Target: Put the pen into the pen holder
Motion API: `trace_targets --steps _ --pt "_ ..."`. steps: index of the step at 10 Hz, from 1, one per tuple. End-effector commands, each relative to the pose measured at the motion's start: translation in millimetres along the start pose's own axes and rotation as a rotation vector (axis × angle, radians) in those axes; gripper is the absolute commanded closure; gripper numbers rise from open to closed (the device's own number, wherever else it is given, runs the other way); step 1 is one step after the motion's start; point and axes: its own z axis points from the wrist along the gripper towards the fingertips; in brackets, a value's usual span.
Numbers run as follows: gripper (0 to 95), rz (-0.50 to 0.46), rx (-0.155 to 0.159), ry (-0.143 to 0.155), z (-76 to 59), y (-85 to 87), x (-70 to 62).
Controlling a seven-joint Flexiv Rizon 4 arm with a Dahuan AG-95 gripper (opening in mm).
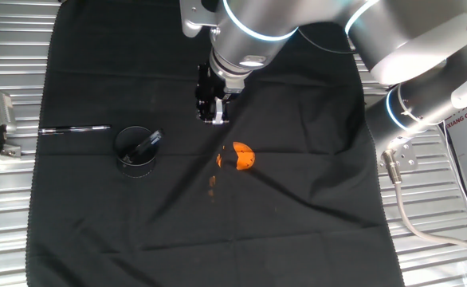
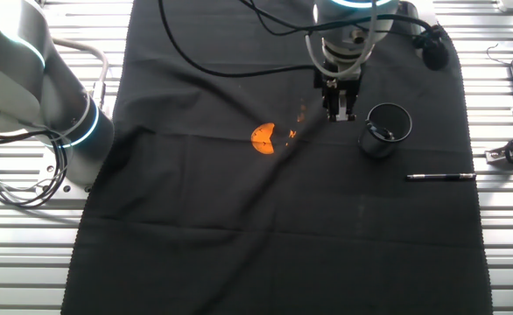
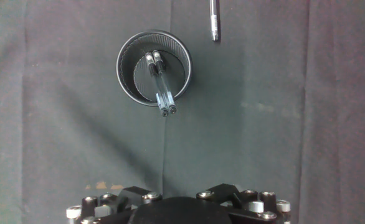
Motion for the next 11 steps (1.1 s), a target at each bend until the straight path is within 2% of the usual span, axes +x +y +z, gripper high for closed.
trace_targets --steps 1,8,11 --pt "95.0 -0.001 -0.002 0.0 -0.2 0.3 -0.7" --pt "95.0 0.018 -0.006 -0.002 -5.8 0.3 1.0" --pt "95.0 0.006 -0.004 0.006 -7.9 -1.1 1.7"
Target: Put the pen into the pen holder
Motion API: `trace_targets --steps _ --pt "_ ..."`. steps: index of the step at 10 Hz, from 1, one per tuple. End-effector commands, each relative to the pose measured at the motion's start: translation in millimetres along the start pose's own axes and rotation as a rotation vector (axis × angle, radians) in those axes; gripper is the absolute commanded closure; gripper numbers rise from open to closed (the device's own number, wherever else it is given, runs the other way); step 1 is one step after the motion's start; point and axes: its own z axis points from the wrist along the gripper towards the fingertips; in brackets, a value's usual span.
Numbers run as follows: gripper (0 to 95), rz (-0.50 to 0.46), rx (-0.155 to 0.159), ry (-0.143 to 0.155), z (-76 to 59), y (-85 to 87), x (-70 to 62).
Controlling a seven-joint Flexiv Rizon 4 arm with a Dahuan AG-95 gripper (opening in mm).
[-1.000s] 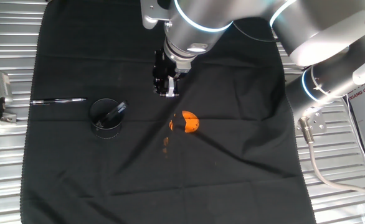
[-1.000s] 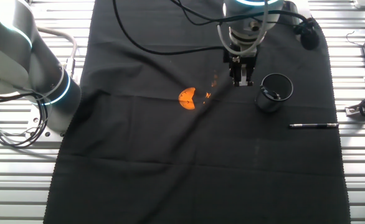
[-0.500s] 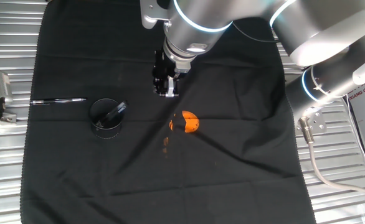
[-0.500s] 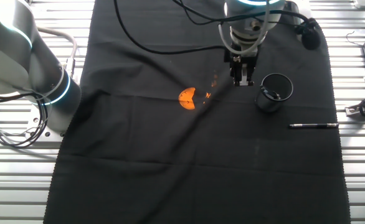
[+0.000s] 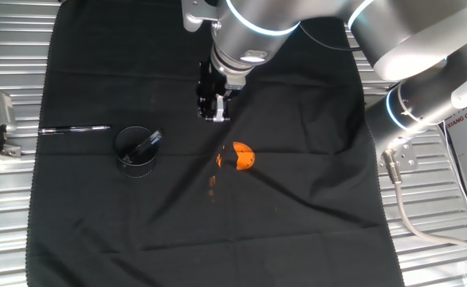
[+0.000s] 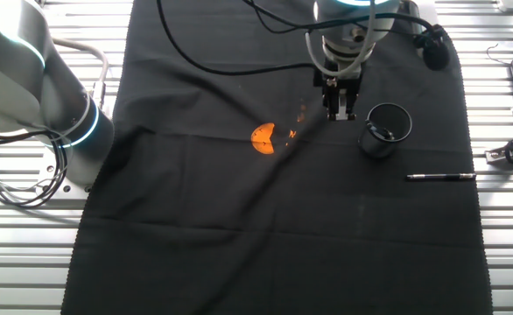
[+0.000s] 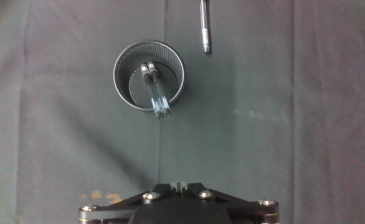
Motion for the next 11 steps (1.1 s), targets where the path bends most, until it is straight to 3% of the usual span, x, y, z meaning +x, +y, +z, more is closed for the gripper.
trace_targets --steps 1,11 --pt "95.0 -0.003 -0.003 0.005 -1.3 0.9 0.3" --pt "95.0 0.006 -0.003 0.01 -2.3 1.1 0.5"
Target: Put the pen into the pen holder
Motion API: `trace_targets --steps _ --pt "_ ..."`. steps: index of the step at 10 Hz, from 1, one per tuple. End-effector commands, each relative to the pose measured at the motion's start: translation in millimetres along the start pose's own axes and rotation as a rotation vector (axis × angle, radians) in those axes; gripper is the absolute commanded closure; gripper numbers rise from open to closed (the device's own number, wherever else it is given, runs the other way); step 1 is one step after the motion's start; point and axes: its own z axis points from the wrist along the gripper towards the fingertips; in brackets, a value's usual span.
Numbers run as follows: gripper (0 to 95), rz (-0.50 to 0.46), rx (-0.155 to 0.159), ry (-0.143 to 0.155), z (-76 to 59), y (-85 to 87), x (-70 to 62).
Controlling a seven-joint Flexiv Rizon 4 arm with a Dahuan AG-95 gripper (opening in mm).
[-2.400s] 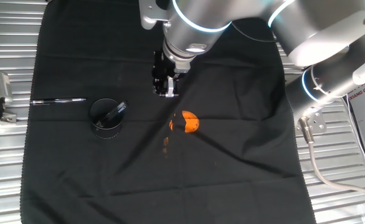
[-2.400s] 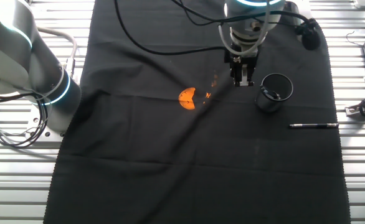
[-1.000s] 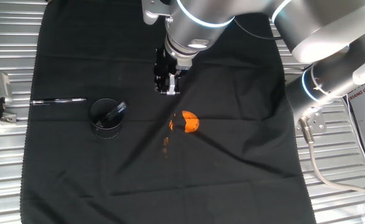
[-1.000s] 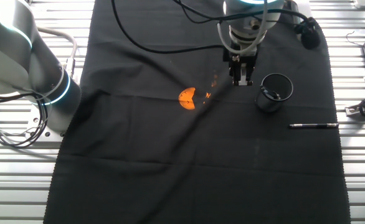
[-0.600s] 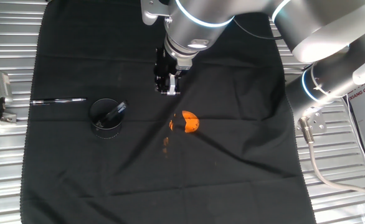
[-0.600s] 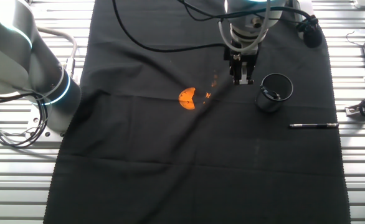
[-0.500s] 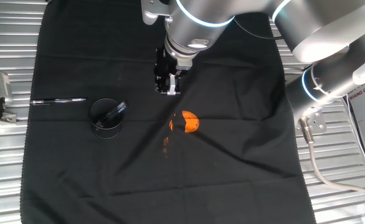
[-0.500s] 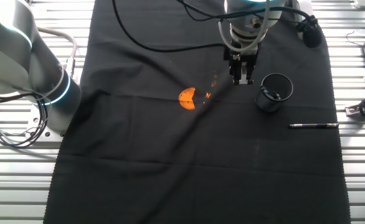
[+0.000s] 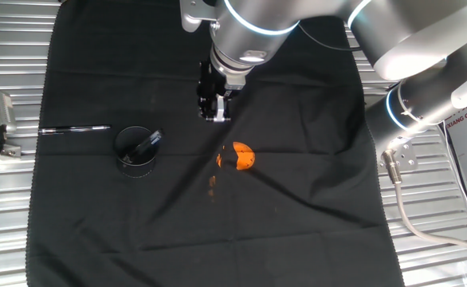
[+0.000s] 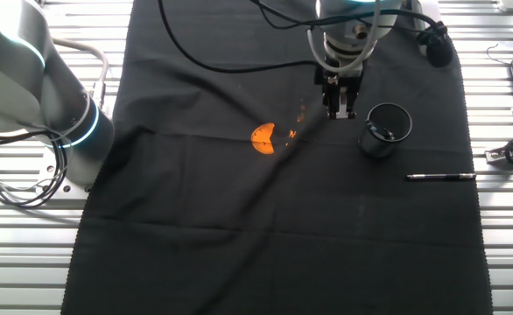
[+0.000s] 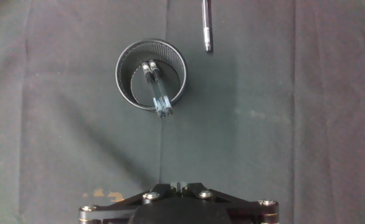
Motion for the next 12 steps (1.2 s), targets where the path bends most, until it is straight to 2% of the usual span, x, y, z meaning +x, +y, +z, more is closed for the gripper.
trace_targets --steps 1,8,10,12 --pt "95.0 0.0 0.001 0.002 -0.1 -0.1 0.3" --pt "95.0 -0.006 0.001 0.005 0.9 -2.1 -0.5" --pt "95.0 -0.026 -0.001 0.008 -1.6 -13.0 -6.2" --pt "95.0 -0.034 0.001 0.02 -4.4 -22.6 -18.9"
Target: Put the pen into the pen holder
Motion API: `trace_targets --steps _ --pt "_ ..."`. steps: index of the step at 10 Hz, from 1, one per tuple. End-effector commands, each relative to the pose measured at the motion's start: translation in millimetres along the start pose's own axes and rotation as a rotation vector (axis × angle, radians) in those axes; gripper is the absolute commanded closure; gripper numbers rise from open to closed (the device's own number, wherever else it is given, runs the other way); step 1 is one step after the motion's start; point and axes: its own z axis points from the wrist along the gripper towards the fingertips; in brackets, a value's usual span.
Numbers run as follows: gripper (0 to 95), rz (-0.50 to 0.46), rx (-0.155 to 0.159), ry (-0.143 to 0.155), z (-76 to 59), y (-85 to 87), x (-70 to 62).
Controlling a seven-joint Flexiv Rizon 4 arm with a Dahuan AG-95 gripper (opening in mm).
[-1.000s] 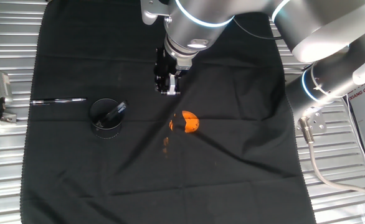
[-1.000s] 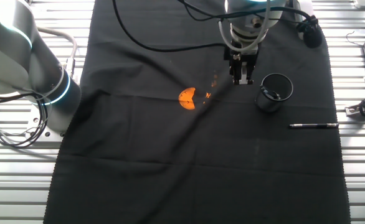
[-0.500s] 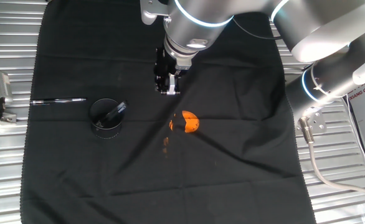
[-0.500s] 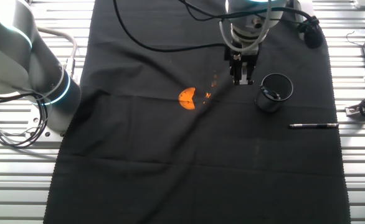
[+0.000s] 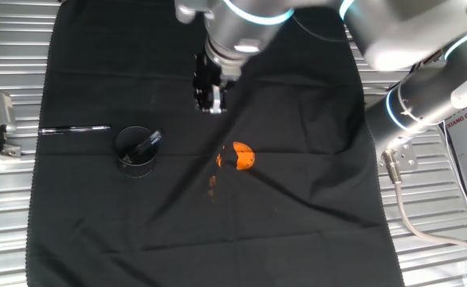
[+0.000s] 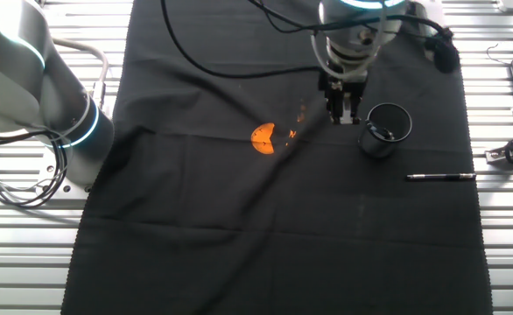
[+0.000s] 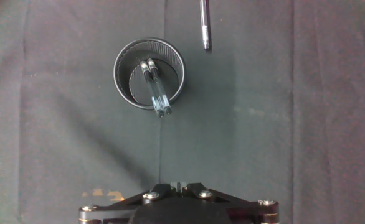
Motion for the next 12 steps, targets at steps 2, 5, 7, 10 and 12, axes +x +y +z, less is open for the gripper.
trace_targets --steps 2,5,7,10,12 --pt "95.0 -0.016 -0.012 0.01 3.8 -12.6 -22.9" --pt "95.0 -0.044 -0.017 0.022 8.5 -25.9 -57.9" --pt "95.0 -0.056 -0.018 0.027 11.2 -28.5 -72.7" --pt "95.0 -0.079 -0.018 0.029 22.6 -29.8 -101.4" --pt "95.0 -0.086 -0.017 0.028 31.3 -28.2 -113.1"
